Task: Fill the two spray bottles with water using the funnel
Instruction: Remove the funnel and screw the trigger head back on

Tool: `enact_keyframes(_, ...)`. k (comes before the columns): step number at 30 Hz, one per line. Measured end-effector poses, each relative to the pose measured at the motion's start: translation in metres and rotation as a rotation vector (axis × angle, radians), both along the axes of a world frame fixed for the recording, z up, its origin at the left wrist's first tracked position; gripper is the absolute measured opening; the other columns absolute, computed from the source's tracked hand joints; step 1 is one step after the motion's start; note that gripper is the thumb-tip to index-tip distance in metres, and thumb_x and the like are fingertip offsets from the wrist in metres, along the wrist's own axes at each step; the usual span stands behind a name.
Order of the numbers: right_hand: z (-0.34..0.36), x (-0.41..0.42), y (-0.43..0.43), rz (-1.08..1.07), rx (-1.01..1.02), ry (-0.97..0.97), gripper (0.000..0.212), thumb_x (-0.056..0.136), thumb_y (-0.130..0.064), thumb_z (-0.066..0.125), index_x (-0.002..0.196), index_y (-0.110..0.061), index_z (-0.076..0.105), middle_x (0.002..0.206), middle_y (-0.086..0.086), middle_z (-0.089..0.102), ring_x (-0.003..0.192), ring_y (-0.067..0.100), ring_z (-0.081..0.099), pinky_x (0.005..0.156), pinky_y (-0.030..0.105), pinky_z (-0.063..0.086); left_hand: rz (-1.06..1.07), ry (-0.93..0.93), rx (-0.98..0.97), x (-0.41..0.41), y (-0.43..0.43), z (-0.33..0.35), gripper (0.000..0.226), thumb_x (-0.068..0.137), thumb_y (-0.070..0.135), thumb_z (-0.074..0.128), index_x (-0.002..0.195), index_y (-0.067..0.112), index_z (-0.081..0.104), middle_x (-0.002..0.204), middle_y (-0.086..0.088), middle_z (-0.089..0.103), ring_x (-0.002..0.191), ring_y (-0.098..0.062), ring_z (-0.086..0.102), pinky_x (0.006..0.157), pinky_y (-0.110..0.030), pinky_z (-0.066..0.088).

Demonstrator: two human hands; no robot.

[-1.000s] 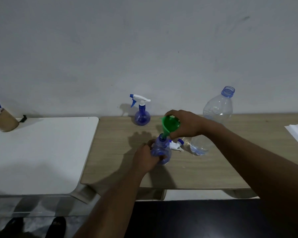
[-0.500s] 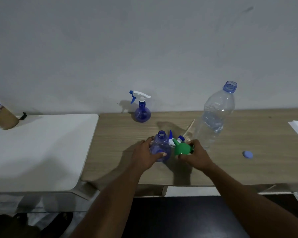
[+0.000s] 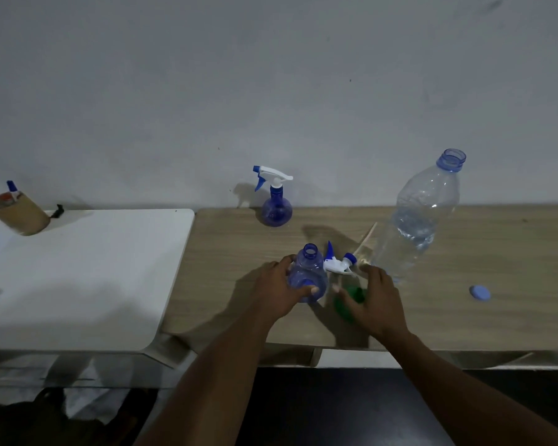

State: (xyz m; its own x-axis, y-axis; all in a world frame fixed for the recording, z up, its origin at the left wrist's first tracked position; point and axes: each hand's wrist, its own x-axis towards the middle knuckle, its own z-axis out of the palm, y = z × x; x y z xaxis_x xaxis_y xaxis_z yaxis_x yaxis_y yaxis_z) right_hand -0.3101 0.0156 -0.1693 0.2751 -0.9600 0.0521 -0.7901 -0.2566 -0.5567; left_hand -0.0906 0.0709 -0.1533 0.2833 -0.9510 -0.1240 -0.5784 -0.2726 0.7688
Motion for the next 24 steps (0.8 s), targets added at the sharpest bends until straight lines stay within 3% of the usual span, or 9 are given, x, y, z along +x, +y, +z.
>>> enact_keyframes(2, 0.011, 0.017, -0.014, 0.042, -0.105, -0.014, 0.055, 0.085, -0.050, 0.067, 0.127, -0.017, 0.052, 0.126, 0.006, 0.055, 0.110, 0.021, 0.056, 0.088, 0.032, 0.050, 0.016, -0.016, -0.008, 0.000, 0.000, -0.002, 0.076, 0.070, 0.052, 0.085, 0.136, 0.033, 0.052, 0.119, 0.006, 0.064, 0.103, -0.013, 0.062, 0.090, -0.039, 0.056)
enact_keyframes(4, 0.021, 0.034, -0.035, 0.090, -0.082, 0.062, 0.046, 0.086, -0.040, 0.067, 0.124, -0.018, 0.053, 0.125, 0.007, 0.053, 0.110, 0.025, 0.055, 0.087, 0.038, 0.052, 0.024, -0.024, -0.029, 0.000, 0.000, -0.003, 0.078, 0.068, 0.055, 0.085, 0.135, 0.033, 0.053, 0.118, 0.006, 0.063, 0.103, -0.014, 0.062, 0.090, -0.040, 0.057)
enact_keyframes(8, 0.023, 0.053, -0.072, 0.180, 0.167, 0.401, 0.045, 0.086, -0.030, 0.065, 0.127, -0.020, 0.053, 0.127, 0.011, 0.045, 0.115, 0.037, 0.052, 0.091, 0.046, 0.050, 0.020, -0.038, -0.044, 0.001, -0.002, -0.005, 0.077, 0.068, 0.054, 0.085, 0.135, 0.031, 0.054, 0.115, 0.006, 0.064, 0.100, -0.014, 0.063, 0.089, -0.040, 0.056)
enact_keyframes(12, -0.002, 0.054, -0.089, 0.306, 0.158, 0.633, 0.047, 0.081, -0.028, 0.063, 0.126, -0.024, 0.051, 0.118, 0.008, 0.043, 0.106, 0.036, 0.055, 0.086, 0.047, 0.052, 0.012, -0.048, -0.063, 0.003, -0.003, -0.010, 0.078, 0.069, 0.055, 0.085, 0.136, 0.030, 0.054, 0.117, 0.006, 0.064, 0.101, -0.014, 0.062, 0.089, -0.038, 0.056)
enact_keyframes(20, -0.004, 0.062, -0.095, 0.348, 0.149, 0.581, 0.058, 0.084, -0.016, 0.062, 0.139, -0.016, 0.043, 0.130, 0.013, 0.048, 0.113, 0.037, 0.055, 0.092, 0.040, 0.045, 0.013, -0.028, -0.065, 0.003, -0.002, -0.010, 0.076, 0.072, 0.048, 0.085, 0.137, 0.029, 0.053, 0.112, 0.014, 0.055, 0.103, -0.012, 0.061, 0.092, -0.037, 0.055)
enact_keyframes(24, -0.004, 0.060, -0.098, 0.374, 0.184, 0.508, 0.047, 0.091, -0.031, 0.056, 0.136, -0.023, 0.044, 0.132, 0.011, 0.049, 0.117, 0.034, 0.051, 0.093, 0.043, 0.047, 0.018, -0.030, -0.061, 0.003, -0.001, -0.011, 0.080, 0.070, 0.053, 0.085, 0.139, 0.029, 0.051, 0.119, 0.007, 0.061, 0.105, -0.014, 0.061, 0.092, -0.039, 0.055)
